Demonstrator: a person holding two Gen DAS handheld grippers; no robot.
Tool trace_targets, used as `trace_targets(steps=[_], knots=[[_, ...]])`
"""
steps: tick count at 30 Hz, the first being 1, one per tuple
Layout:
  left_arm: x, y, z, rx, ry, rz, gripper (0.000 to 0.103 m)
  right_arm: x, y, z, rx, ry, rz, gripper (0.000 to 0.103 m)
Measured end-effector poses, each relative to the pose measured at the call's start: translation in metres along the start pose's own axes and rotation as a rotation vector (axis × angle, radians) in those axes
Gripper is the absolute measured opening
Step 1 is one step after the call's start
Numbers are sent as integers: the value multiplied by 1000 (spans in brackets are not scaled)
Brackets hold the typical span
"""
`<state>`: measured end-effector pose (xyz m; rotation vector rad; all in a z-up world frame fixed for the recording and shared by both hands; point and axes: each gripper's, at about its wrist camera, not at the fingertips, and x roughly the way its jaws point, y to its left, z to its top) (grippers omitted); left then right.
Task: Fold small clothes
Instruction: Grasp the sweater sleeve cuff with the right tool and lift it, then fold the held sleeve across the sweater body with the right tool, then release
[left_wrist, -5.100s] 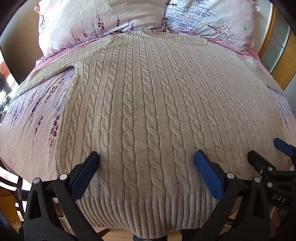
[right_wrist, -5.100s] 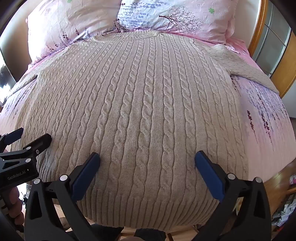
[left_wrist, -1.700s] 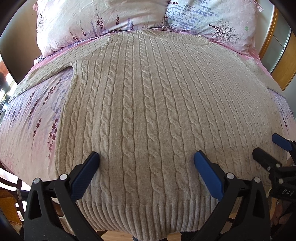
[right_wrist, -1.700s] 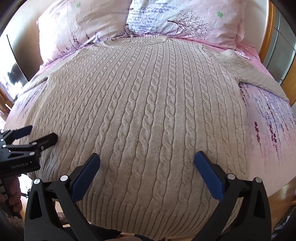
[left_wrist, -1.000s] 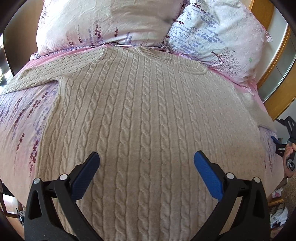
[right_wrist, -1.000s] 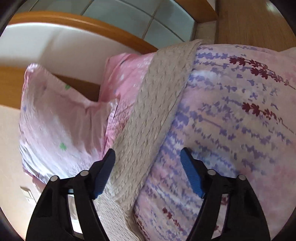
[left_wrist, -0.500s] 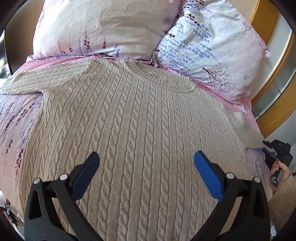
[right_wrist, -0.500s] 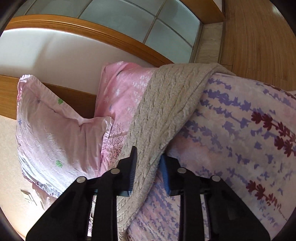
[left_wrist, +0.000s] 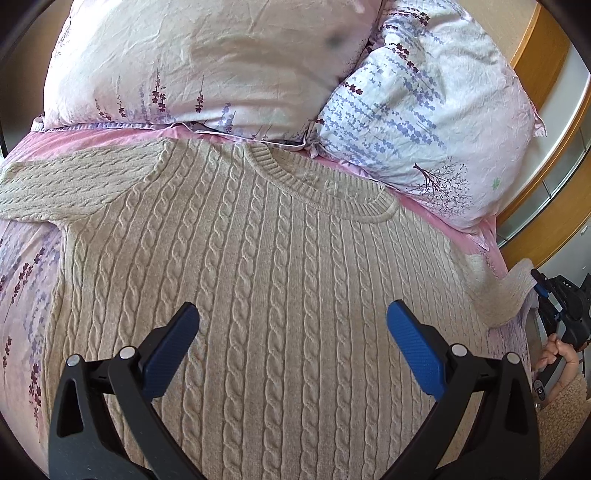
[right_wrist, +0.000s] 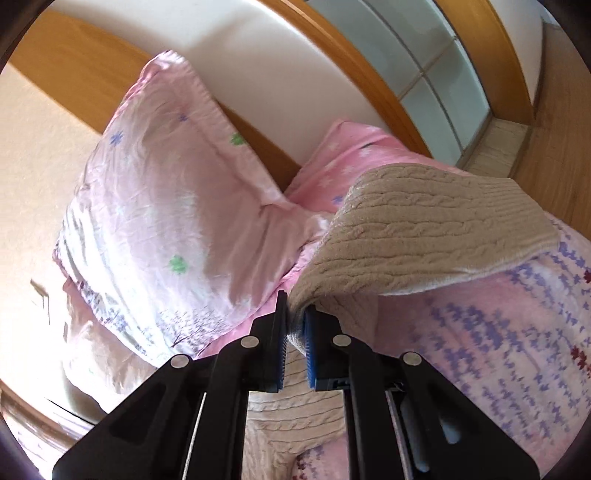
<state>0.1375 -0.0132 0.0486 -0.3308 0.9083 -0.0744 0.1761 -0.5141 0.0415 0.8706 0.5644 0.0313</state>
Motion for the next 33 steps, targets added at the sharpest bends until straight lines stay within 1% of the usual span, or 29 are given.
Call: trace_targets(steps=[2,4,6,8,10,12,13,15,17,18,20,22,24,25,27,29,31,33], knots=[[2,4,0,-8,7,-5,101,7,19,-20,-16,43,48,9],[4,8,-1,-17,14,-11,101,20,36,-48,-26,110,94,9],[6,11,-1,-25,21,-23,101,33,50,-78,-34,184,118,9],[8,14,0,-30,26,-28,101,50,59,-110,-38,266,122,9],[10,16,1,-35,34,-35,101,66,63,-134,-23,342,106,9],[13,18,2,-40,42,-43,101,76,66,-147,-16,400,96,11],[14,19,3,-41,44,-48,101,78,68,-148,-14,410,89,12],[15,22,4,-41,47,-54,101,72,69,-146,8,390,96,18],[17,24,4,-40,50,-60,101,63,69,-134,42,331,84,41],[18,25,5,-42,53,-67,101,61,68,-128,59,304,75,43],[20,28,7,-49,62,-81,101,57,61,-117,91,258,42,43],[22,30,8,-62,79,-100,101,61,57,-110,100,230,-17,42],[24,33,9,-74,91,-116,100,64,53,-105,100,212,-81,36],[25,35,10,-79,95,-125,97,64,51,-103,102,202,-105,32],[25,38,12,-87,102,-136,95,65,52,-99,100,171,-146,30],[24,43,14,-101,104,-142,91,66,61,-97,56,144,-183,18],[23,50,16,-122,110,-157,88,64,74,-95,-12,123,-183,11],[23,57,18,-145,113,-163,85,64,94,-97,-85,116,-151,10]])
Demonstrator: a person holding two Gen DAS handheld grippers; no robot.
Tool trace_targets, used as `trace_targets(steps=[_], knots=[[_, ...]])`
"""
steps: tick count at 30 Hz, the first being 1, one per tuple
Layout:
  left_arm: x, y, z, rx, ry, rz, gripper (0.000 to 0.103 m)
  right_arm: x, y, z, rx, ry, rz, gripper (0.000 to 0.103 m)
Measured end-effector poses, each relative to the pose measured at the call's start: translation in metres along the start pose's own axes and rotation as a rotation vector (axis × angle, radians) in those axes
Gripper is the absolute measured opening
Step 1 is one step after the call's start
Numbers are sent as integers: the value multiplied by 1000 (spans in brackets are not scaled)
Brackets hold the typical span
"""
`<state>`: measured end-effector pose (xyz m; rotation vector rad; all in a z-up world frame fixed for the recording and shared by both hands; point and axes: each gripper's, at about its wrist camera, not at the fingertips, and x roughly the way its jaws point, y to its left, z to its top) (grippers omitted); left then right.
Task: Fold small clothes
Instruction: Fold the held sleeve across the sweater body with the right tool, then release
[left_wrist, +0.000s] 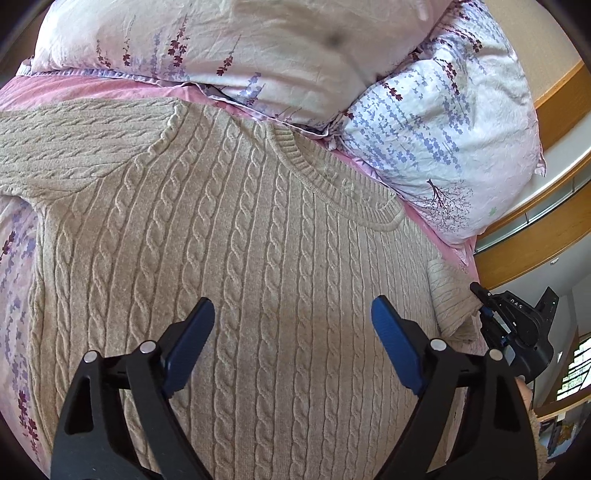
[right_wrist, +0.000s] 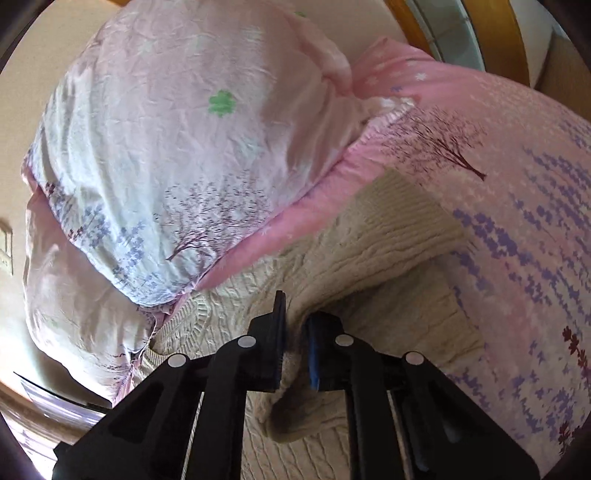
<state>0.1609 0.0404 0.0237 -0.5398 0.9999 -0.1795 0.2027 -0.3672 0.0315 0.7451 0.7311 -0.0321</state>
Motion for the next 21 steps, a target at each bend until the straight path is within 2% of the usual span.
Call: trace_targets(steps=[3,5,7,10,12,14,17,19,21], knots=[[-3,9,4,-32,-4,-11,81,4,38,-9,-99,18,85,9],[-4,16,7,-60,-6,-32,80,13,65,-22,-163,66,163,9],[-4,24,10,-97,-8,-56,80,28,92,-40,-230,147,210,9],[-4,35,14,-157,-8,-88,80,59,121,-79,-320,314,217,11],[-2,42,16,-190,-4,-103,80,77,127,-100,-319,409,215,17],[1,47,17,-214,6,-114,80,85,127,-114,-302,469,210,34],[5,49,18,-231,16,-133,78,76,125,-115,-297,461,225,39],[8,48,19,-231,14,-136,78,61,115,-106,-255,423,237,45],[13,45,23,-230,24,-160,72,45,99,-94,-187,373,246,46]])
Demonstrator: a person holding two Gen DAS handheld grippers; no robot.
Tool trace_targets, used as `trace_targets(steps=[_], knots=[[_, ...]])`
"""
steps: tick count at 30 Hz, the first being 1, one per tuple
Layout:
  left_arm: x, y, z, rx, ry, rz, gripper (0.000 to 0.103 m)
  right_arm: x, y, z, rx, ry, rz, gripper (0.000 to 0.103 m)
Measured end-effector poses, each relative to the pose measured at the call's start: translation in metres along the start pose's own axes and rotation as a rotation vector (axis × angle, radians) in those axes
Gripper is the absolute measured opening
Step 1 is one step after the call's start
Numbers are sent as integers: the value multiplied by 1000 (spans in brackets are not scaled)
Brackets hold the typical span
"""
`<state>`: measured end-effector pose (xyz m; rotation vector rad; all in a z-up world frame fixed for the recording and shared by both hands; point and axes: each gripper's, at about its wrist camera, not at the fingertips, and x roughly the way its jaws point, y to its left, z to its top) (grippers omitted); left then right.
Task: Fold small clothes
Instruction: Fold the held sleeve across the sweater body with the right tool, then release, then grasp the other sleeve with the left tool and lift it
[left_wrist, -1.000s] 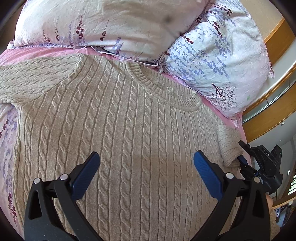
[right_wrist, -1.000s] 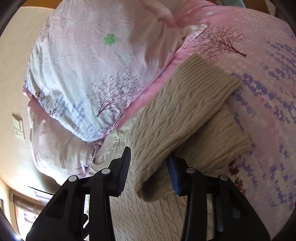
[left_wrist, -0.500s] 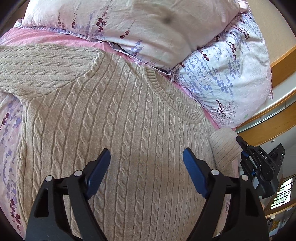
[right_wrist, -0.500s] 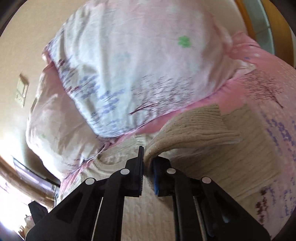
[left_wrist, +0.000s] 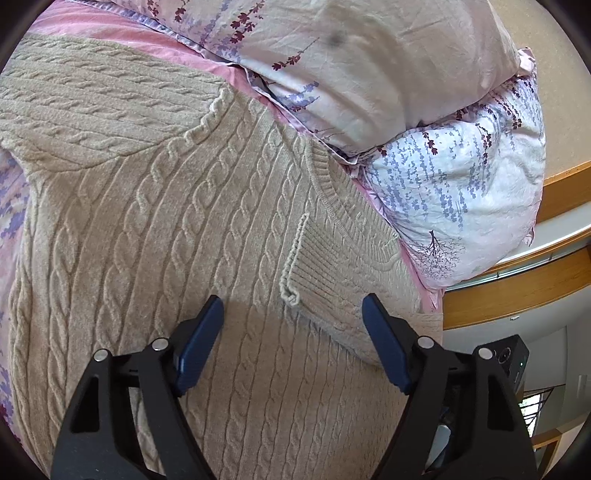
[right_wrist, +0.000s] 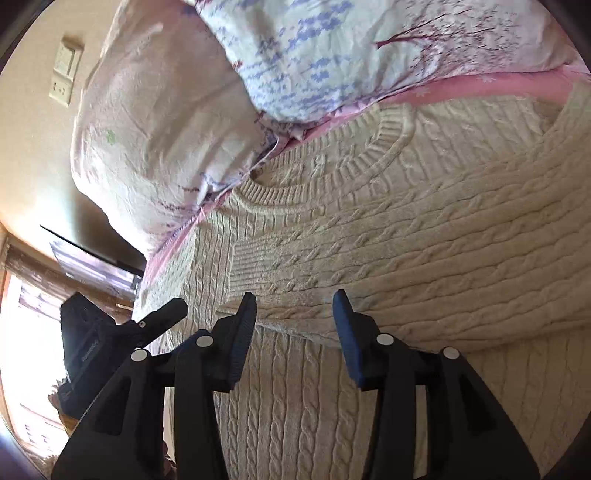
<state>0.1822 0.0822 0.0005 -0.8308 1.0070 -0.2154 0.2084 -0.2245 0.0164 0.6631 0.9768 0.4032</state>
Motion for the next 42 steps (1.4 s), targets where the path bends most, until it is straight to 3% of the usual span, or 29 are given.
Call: trace_targets(steps=[2,7,9,11,12,17,21,25,27,29,32,39,41,42], knots=[[8,-2,3,-15,25,-27,62,-24,-21,1,83,-58,-3,46],[28,-9,10,-32,50,-20,48,-71,-79,-3,302,-186,-41,46],[36,-10,14,-41,71,-31,33,-86,-101,-7,392,-235,-44,46],[45,-12,17,-52,94,-39,11,-95,-120,-11,470,-265,-38,46],[49,-13,19,-49,104,-36,9,-96,-125,-12,499,-272,-38,46],[47,-33,36,56,75,-26,8,-103,-141,-10,563,-315,-40,46],[33,-42,57,141,7,3,7,-103,-141,-9,563,-328,-43,45],[20,-29,80,139,-45,45,7,-95,-140,-6,561,-327,-54,45],[21,-19,82,130,-32,74,7,-92,-139,-3,547,-326,-73,36],[22,-8,79,130,-15,111,7,-90,-135,-2,522,-324,-118,13],[24,5,71,116,-7,134,7,-92,-131,-4,488,-329,-179,10],[32,9,61,150,-19,190,9,-91,-109,-2,349,-257,-346,13],[35,5,61,157,-21,198,11,-96,-92,-4,278,-262,-389,30],[34,6,61,155,-20,190,12,-98,-79,-7,227,-283,-399,33]])
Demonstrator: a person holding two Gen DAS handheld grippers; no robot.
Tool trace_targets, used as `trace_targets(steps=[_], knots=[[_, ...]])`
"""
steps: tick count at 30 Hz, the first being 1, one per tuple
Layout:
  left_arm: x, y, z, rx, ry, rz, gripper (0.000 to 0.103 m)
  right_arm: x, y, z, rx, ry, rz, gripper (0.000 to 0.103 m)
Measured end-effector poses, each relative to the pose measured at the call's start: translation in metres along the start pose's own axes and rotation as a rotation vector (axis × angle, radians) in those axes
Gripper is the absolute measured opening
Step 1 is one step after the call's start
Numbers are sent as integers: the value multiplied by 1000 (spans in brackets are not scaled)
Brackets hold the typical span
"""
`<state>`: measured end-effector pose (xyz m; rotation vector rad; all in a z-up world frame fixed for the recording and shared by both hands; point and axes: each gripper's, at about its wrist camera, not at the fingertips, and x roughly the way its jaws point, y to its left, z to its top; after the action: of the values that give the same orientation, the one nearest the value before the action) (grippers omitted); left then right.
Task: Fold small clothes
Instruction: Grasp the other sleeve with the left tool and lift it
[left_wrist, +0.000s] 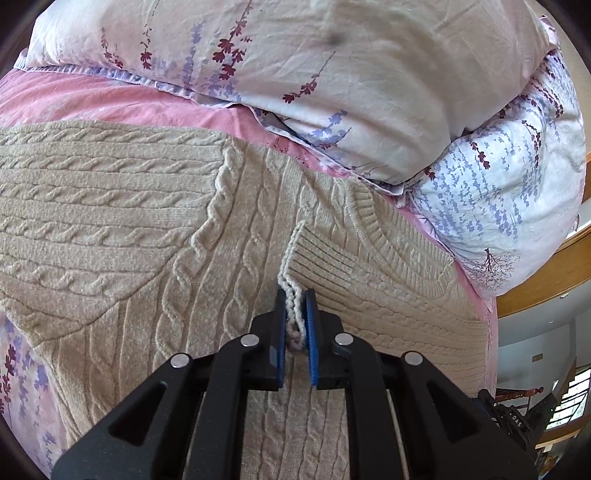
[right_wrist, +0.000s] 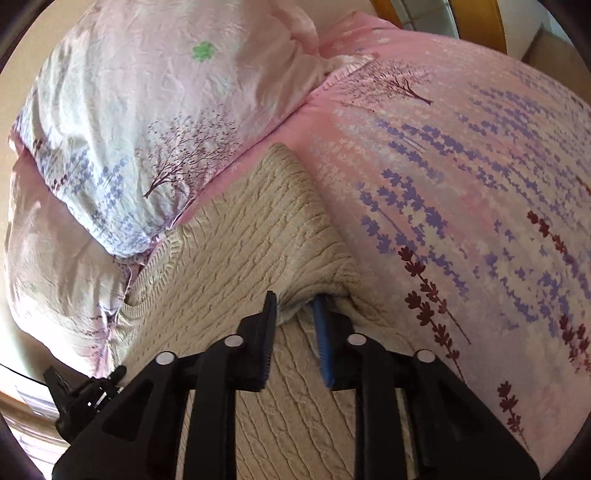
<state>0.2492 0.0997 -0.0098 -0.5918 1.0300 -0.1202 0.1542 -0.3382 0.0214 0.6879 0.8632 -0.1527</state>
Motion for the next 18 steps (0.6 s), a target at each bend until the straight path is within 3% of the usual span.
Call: trace_targets(steps=[3,4,6,9,12,16,18], knots=[[-12,7,-2,-36,-15,-30,25,-4,39,-9,-181,-24,35,39],[-19,11,-3,-50,-28,-45,32,1,51,-11,-236,-8,43,42],[-37,20,-5,-69,-59,-68,37,17,72,-12,-298,41,67,45],[-68,44,-7,-118,-113,-87,43,40,91,-14,-337,103,59,47],[-102,85,-7,-217,-178,-72,45,63,100,-19,-351,187,30,61],[-139,157,-8,-418,-257,-18,46,60,106,-24,-363,191,46,75],[-150,190,-11,-522,-284,0,46,58,103,-21,-336,191,62,76]])
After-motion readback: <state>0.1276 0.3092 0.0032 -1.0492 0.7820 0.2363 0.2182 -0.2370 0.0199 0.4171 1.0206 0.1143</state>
